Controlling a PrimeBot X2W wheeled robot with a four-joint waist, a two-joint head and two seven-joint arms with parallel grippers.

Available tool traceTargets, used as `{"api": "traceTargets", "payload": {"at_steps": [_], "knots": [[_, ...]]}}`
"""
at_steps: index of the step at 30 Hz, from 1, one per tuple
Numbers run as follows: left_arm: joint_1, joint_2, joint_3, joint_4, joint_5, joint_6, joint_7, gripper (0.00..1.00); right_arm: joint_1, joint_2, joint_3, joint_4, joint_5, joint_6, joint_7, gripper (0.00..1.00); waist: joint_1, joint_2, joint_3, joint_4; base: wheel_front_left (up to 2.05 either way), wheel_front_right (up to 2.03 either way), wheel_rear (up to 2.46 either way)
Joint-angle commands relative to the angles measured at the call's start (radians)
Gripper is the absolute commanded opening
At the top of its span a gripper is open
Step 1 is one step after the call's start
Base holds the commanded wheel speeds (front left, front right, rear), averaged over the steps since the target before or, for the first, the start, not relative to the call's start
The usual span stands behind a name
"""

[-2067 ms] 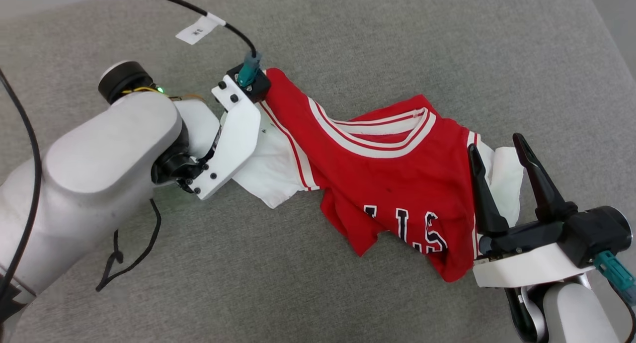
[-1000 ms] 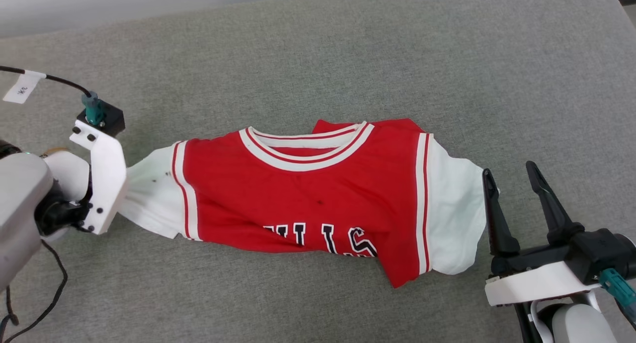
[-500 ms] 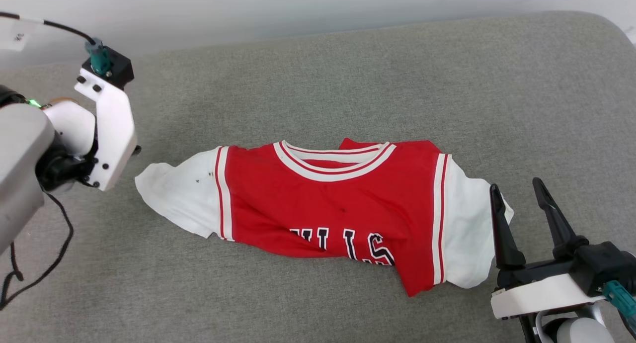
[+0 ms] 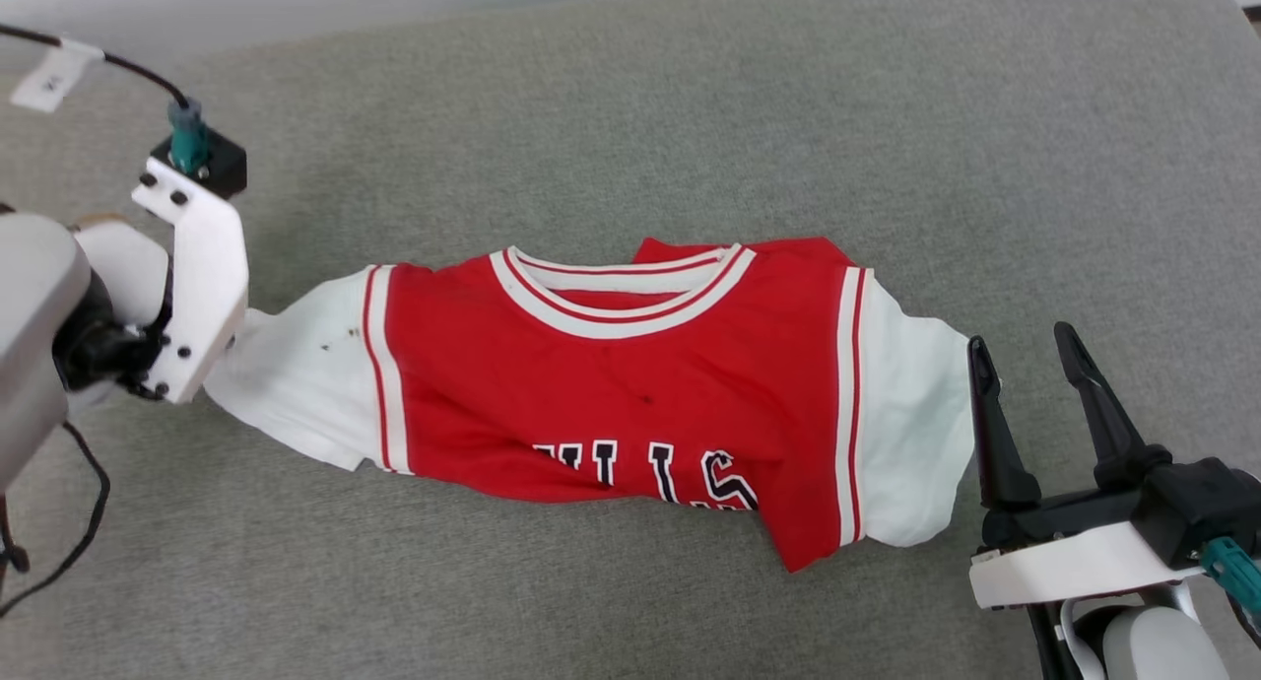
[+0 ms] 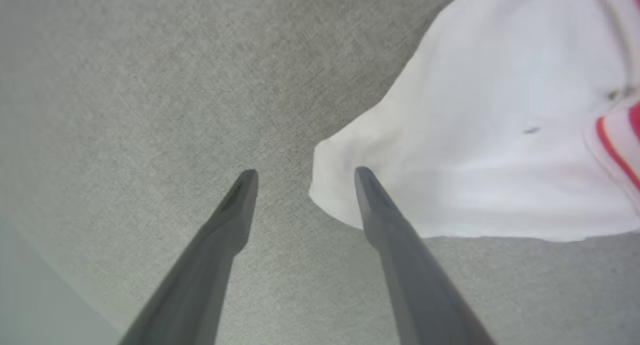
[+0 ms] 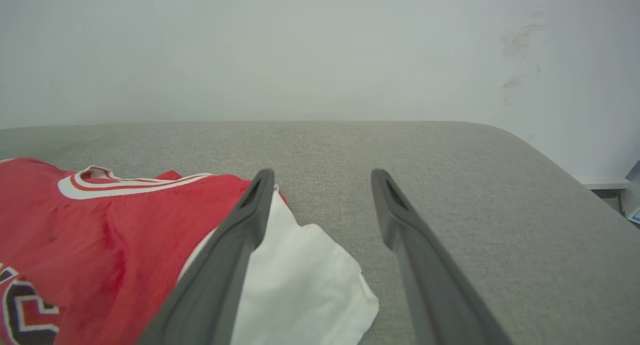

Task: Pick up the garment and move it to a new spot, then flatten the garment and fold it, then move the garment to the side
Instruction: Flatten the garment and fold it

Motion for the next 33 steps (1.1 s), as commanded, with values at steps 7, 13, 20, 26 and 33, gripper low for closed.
{"api": "traceTargets", "payload": {"at_steps": [7, 13, 20, 26, 33], "knots": [[0.085, -0.034, -0.014, 0.042, 0.025, 0.004, -0.015, 1.00, -0.035, 0.003, -0.001, -0.005, 0.007, -0.001, -0.002, 1.00, 0.0000, 0.0000, 0.058, -0.036, 0.00, 0.00, 0.00], [0.118, -0.049, -0.021, 0.068, 0.023, -0.001, -0.001, 0.00, -0.031, 0.003, -0.018, 0.002, -0.002, -0.001, -0.002, 1.00, 0.0000, 0.0000, 0.047, -0.029, 0.00, 0.00, 0.00], [0.123, -0.035, -0.014, 0.042, 0.020, -0.005, -0.048, 0.00, -0.056, -0.016, -0.079, -0.015, -0.050, -0.001, -0.002, 1.00, 0.0000, 0.0000, -0.036, 0.005, 0.00, 0.00, 0.00], [0.133, -0.014, -0.011, -0.049, 0.033, -0.006, -0.122, 0.00, -0.114, -0.137, -0.096, -0.004, -0.076, -0.001, 0.004, 1.00, 0.0000, 0.0000, -0.103, 0.039, 0.00, 0.00, 0.00], [0.142, -0.006, -0.011, -0.139, 0.028, -0.006, -0.162, 0.00, -0.230, -0.402, 0.058, 0.042, 0.045, -0.001, 0.241, 1.00, 0.0000, 0.0000, -0.132, 0.074, 0.00, 0.00, 0.00]]}}
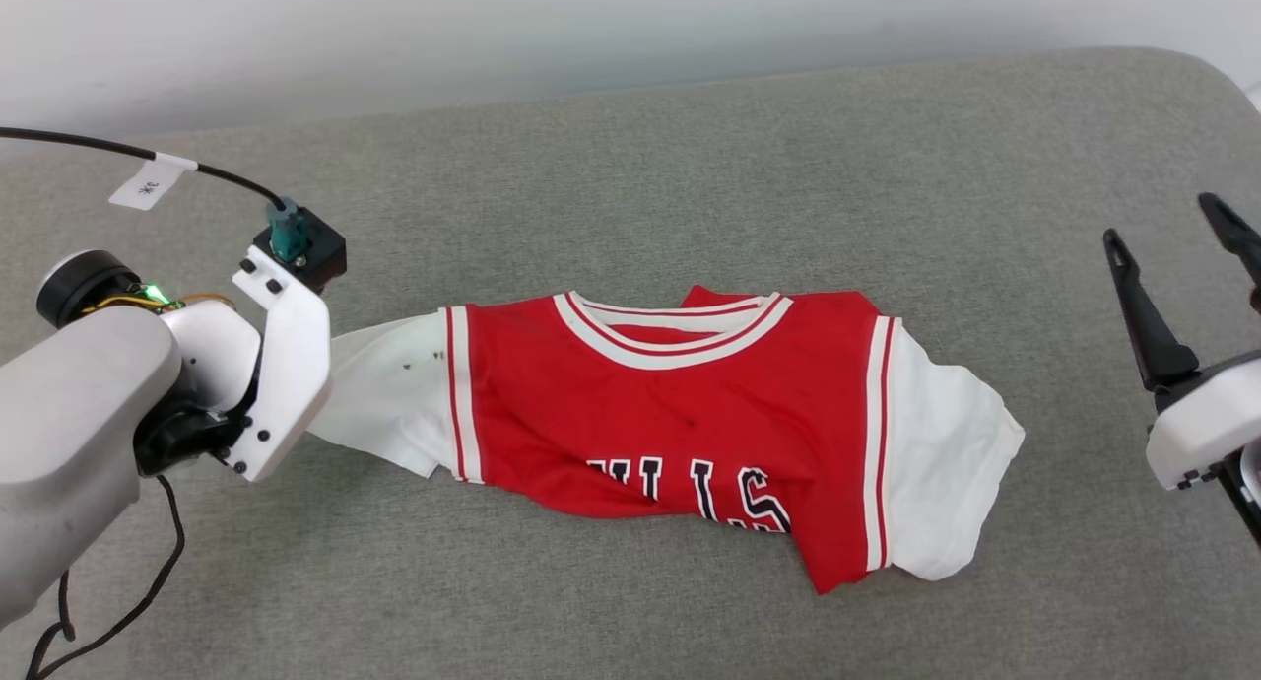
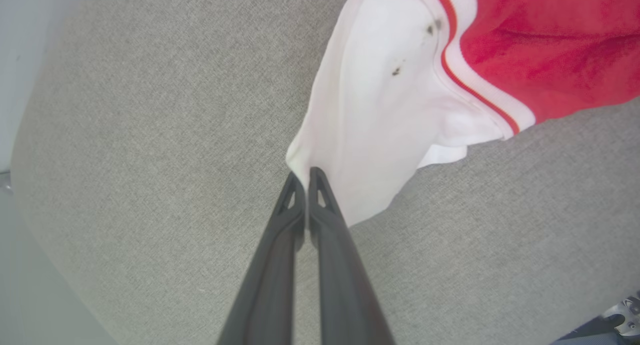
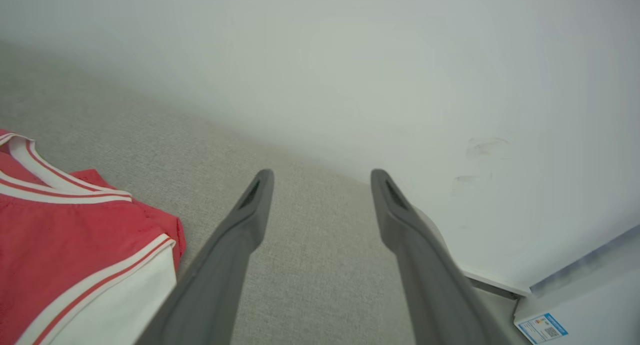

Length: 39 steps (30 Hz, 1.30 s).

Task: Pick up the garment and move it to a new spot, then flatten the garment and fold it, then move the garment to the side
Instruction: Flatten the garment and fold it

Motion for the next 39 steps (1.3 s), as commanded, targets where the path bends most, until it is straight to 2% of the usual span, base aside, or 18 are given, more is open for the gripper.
{"api": "traceTargets", "payload": {"at_steps": [1, 3, 8, 10, 13, 17, 20, 30, 31, 32, 33, 39], "knots": [[0.016, -0.002, 0.001, -0.008, -0.001, 0.000, -0.008, 0.00, -0.030, -0.041, 0.042, 0.005, 0.045, -0.001, 0.049, 1.00, 0.0000, 0.0000, -0.007, 0.009, 0.00, 0.00, 0.00], [0.020, -0.007, 0.000, -0.016, 0.000, 0.000, -0.013, 0.00, -0.051, -0.130, 0.145, 0.023, 0.125, -0.001, 0.170, 1.00, 0.0000, 0.0000, -0.008, 0.015, 0.00, 0.00, 0.00], [0.014, -0.022, 0.000, -0.029, 0.009, 0.000, -0.025, 0.00, -0.133, -0.311, 0.381, 0.025, 0.417, -0.001, 0.480, 1.00, 0.0000, 0.0000, 0.002, 0.033, 0.00, 0.00, 0.00], [0.002, -0.027, 0.000, -0.033, 0.010, 0.000, -0.027, 0.00, -0.167, -0.359, 0.443, 0.022, 0.506, -0.001, 0.571, 1.00, 0.0000, 0.0000, 0.013, 0.042, 0.00, 0.00, 0.00], [-0.014, -0.036, 0.000, -0.036, 0.016, 0.000, -0.035, 0.00, -0.216, -0.395, 0.513, 0.038, 0.597, -0.001, 0.672, 1.00, 0.0000, 0.0000, 0.034, 0.055, 0.00, 0.00, 0.00], [-0.032, -0.049, 0.000, -0.038, 0.023, 0.000, -0.043, 0.00, -0.278, -0.406, 0.595, 0.085, 0.669, -0.001, 0.772, 1.00, 0.0000, 0.0000, 0.063, 0.073, 0.00, 0.00, 0.00], [-0.046, -0.054, 0.000, -0.039, 0.028, 0.000, -0.043, 0.00, -0.313, -0.384, 0.644, 0.127, 0.700, -0.001, 0.805, 1.00, 0.0000, 0.0000, 0.084, 0.085, 0.00, 0.00, 0.00], [-0.064, -0.081, -0.001, -0.033, 0.035, 0.000, -0.054, 0.00, -0.342, -0.323, 0.858, 0.236, 0.763, 0.001, 0.783, 1.00, 0.0000, 0.0000, 0.121, 0.111, 0.00, 0.00, 0.00], [-0.061, -0.081, -0.001, -0.031, 0.036, 0.000, -0.056, 0.00, -0.344, -0.323, 0.876, 0.242, 0.768, 0.001, 0.773, 0.95, 0.0000, 0.0000, 0.119, 0.111, 0.00, 0.00, 0.00], [-0.054, -0.081, -0.001, -0.029, 0.036, 0.000, -0.057, 0.00, -0.349, -0.323, 0.888, 0.247, 0.770, 0.001, 0.754, 0.04, 0.0000, 0.0000, 0.116, 0.111, 0.00, 0.00, 0.00], [-0.045, -0.081, -0.002, -0.026, 0.036, 0.000, -0.057, 0.00, -0.356, -0.324, 0.900, 0.255, 0.776, 0.001, 0.739, 0.00, 0.0000, 0.0000, 0.109, 0.109, 0.00, 0.00, 0.00], [-0.001, -0.081, -0.001, -0.018, 0.031, 0.000, -0.104, 0.00, -0.412, -0.374, 0.924, 0.264, 0.771, -0.001, 0.571, 0.00, 0.0000, 0.0000, 0.029, 0.102, 0.00, 0.00, 0.00]]}}
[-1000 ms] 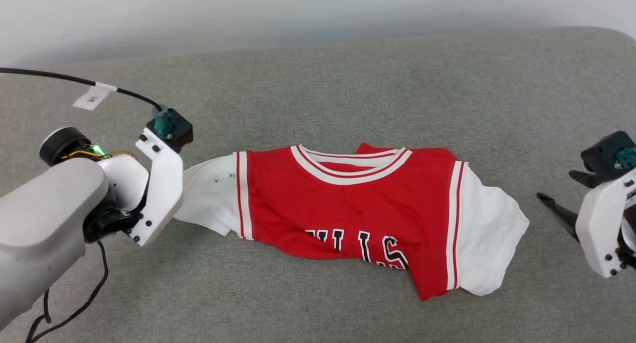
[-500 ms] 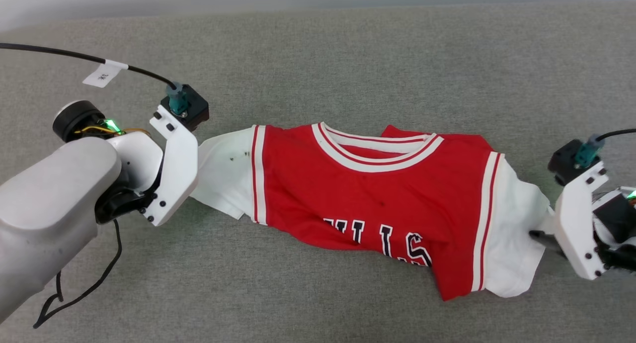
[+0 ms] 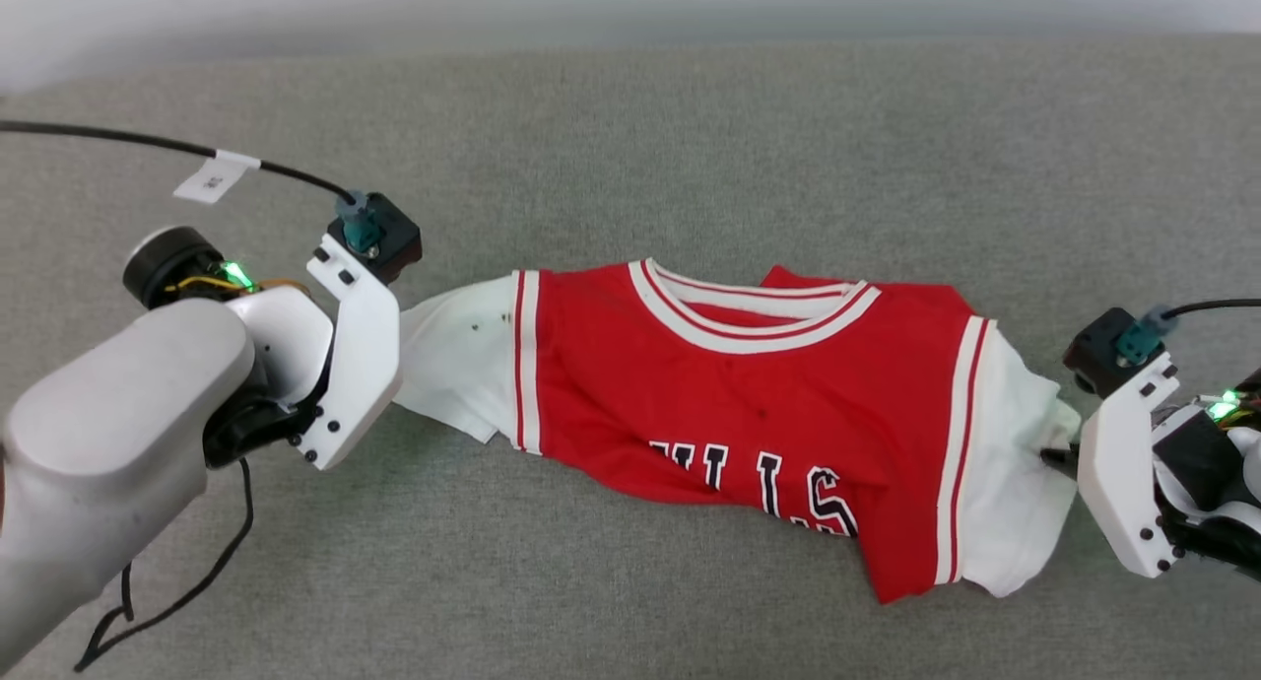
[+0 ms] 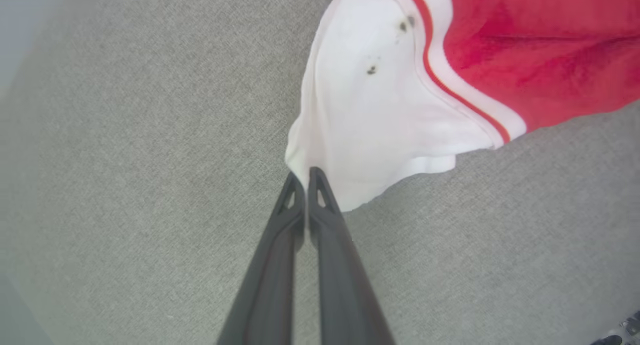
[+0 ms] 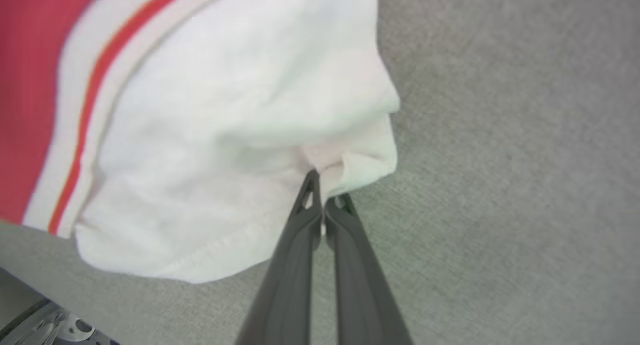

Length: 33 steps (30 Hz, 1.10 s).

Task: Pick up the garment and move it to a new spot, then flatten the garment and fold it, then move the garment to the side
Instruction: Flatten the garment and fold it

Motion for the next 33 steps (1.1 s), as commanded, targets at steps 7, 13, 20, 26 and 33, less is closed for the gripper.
{"api": "traceTargets", "payload": {"at_steps": [7, 13, 20, 26, 33], "knots": [[0.039, 0.018, 0.001, -0.019, 0.003, 0.001, -0.088, 0.00, -0.033, -0.061, 0.004, -0.030, -0.003, -0.001, -0.183, 0.00, -0.0001, 0.0000, -0.137, -0.004, 0.00, 0.00, 0.00], [-0.016, 0.049, 0.021, -0.051, 0.030, 0.001, -0.188, 0.00, -0.071, -0.114, -0.051, -0.070, -0.017, -0.001, -0.305, 0.00, -0.0001, 0.0000, -0.197, -0.002, 0.00, 0.00, 0.00], [-0.124, 0.034, 0.057, -0.048, 0.118, 0.026, -0.261, 0.00, -0.156, -0.131, -0.136, -0.083, -0.071, -0.001, -0.346, 0.00, -0.0001, 0.0000, -0.220, 0.003, 0.00, 0.00, 0.00], [-0.250, -0.005, 0.098, 0.002, 0.193, 0.054, -0.319, 0.00, -0.318, -0.092, -0.200, -0.055, -0.151, -0.001, -0.331, 0.00, -0.0001, 0.0000, -0.177, 0.007, 0.00, 0.00, 0.00], [-0.454, -0.047, 0.157, 0.096, 0.288, 0.082, -0.400, 0.00, -0.584, -0.018, -0.225, 0.036, -0.273, -0.001, -0.313, 0.00, -0.0001, 0.0000, -0.044, 0.008, 0.00, 0.00, 0.00]]}}
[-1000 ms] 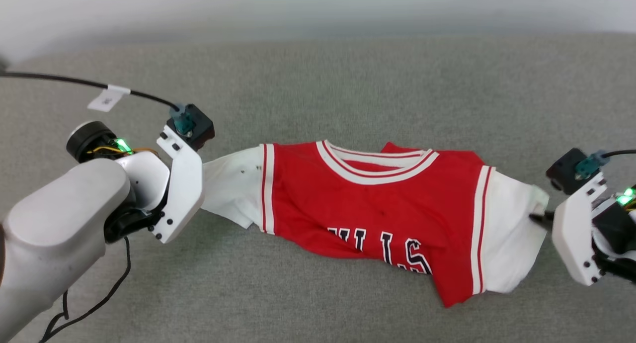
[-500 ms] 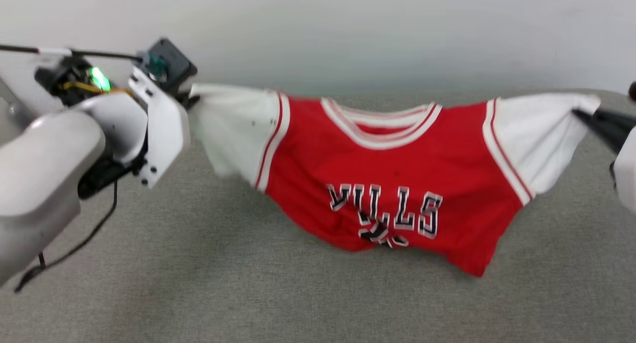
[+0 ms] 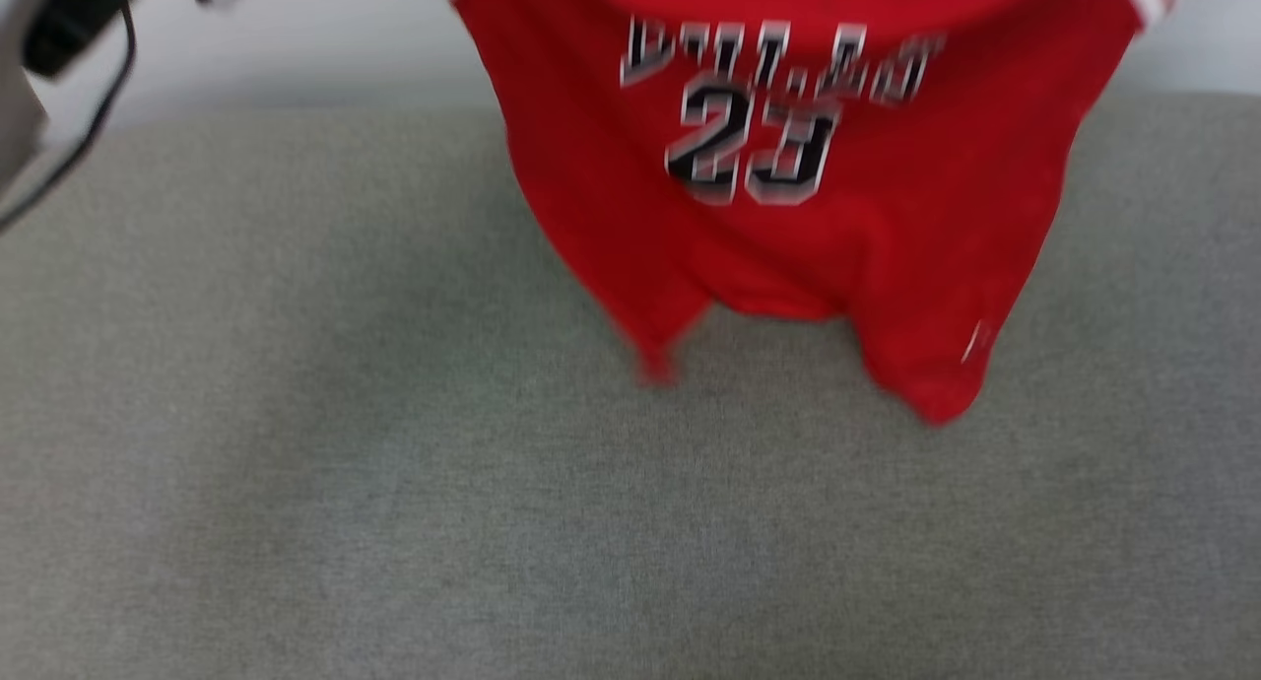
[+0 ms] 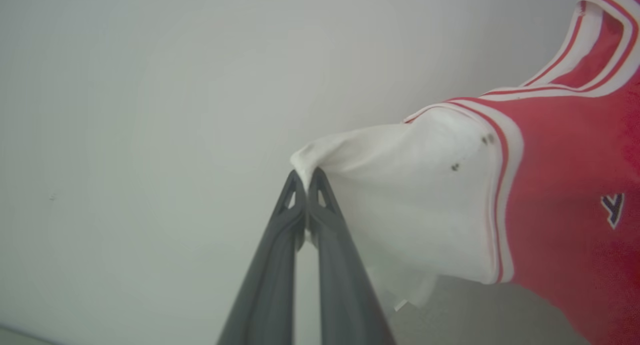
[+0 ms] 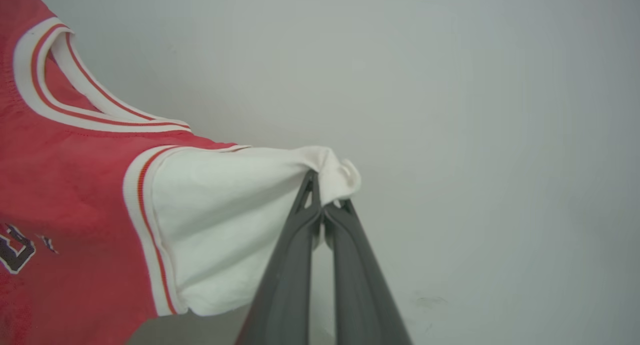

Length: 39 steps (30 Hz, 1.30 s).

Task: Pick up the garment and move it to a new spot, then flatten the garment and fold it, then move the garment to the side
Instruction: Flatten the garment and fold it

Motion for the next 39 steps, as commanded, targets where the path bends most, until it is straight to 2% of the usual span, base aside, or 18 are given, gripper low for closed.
{"api": "traceTargets", "payload": {"at_steps": [1, 12, 17, 21, 22, 28, 39], "knots": [[-0.027, -0.006, 0.007, 0.013, 0.013, 0.004, -0.015, 0.00, -0.048, 0.015, -0.010, 0.019, -0.020, -0.001, -0.007, 0.00, 0.0000, 0.0000, 0.070, 0.001, 0.00, 0.00, 0.00], [-0.340, -0.054, 0.092, 0.200, 0.125, 0.039, -0.200, 0.00, -0.478, 0.148, -0.046, 0.258, -0.218, -0.001, -0.127, 0.00, 0.0000, 0.0000, 0.272, 0.010, 0.00, 0.00, 0.00], [-0.416, -0.080, 0.121, 0.286, 0.129, 0.046, -0.272, 0.00, -0.609, 0.189, -0.048, 0.358, -0.274, -0.001, -0.192, 0.00, 0.0000, 0.0000, 0.318, 0.022, 0.00, 0.00, 0.00], [-0.437, -0.097, 0.138, 0.350, 0.110, 0.035, -0.309, 0.00, -0.663, 0.219, -0.039, 0.432, -0.291, -0.001, -0.234, 0.00, 0.0000, 0.0000, 0.337, 0.028, 0.00, 0.00, 0.00], [-0.443, -0.102, 0.140, 0.364, 0.113, 0.040, -0.320, 0.00, -0.667, 0.230, -0.035, 0.449, -0.289, -0.001, -0.242, 0.00, 0.0000, 0.0000, 0.340, 0.029, 0.00, 0.00, 0.00], [-0.374, -0.139, 0.118, 0.431, 0.090, -0.002, -0.360, 0.00, -0.590, 0.277, 0.009, 0.527, -0.252, -0.001, -0.293, 0.00, 0.0000, 0.0000, 0.336, 0.039, 0.00, 0.00, 0.00], [-0.134, -0.190, 0.110, 0.495, 0.011, -0.044, -0.444, 0.00, -0.345, 0.299, 0.145, 0.569, -0.125, -0.001, -0.379, 0.00, 0.0000, 0.0000, 0.272, 0.028, 0.00, 0.00, 0.00]]}}
